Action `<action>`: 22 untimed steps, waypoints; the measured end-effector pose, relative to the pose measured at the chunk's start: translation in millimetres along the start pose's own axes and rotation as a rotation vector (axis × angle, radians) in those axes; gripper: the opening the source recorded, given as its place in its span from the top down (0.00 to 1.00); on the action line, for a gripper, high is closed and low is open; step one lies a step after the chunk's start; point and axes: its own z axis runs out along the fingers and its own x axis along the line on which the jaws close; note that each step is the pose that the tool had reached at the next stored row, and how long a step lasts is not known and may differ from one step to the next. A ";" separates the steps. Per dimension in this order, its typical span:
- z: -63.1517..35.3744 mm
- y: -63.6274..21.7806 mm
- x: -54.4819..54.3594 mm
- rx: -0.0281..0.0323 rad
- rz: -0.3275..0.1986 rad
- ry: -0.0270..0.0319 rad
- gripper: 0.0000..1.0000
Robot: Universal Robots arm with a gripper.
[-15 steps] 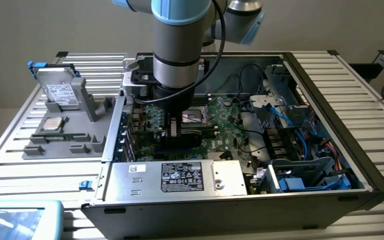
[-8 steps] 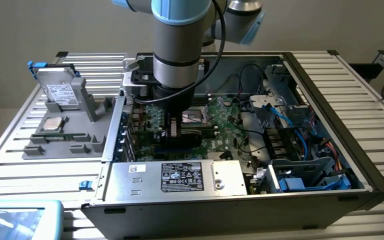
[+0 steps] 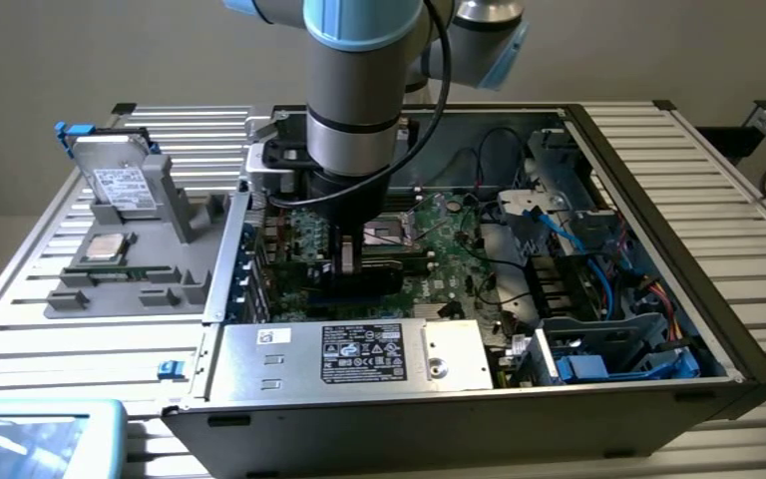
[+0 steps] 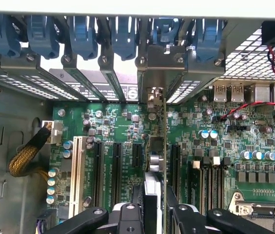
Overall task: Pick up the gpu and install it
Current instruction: 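Insert the gpu into the slot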
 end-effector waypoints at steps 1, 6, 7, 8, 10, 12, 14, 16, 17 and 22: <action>0.0 -0.1 0.0 -0.0001 0.000 0.0001 0.72; -0.2 -1.3 0.0 -0.0001 0.000 0.0002 0.72; -0.2 -1.3 0.0 -0.0001 0.000 0.0002 0.72; -0.2 -1.3 0.0 -0.0001 0.000 0.0002 0.72; -0.1 -1.2 0.0 0.0001 0.000 0.0002 0.72; 0.3 -0.2 0.0 0.0008 -0.001 0.0001 0.72; 0.5 0.5 -0.1 0.0011 0.000 0.0002 0.72; 0.7 0.7 0.0 0.0012 0.000 0.0003 0.72; 0.7 0.7 -0.1 0.0010 0.000 0.0003 0.72; 0.8 0.6 -0.7 0.0010 0.000 0.0002 0.72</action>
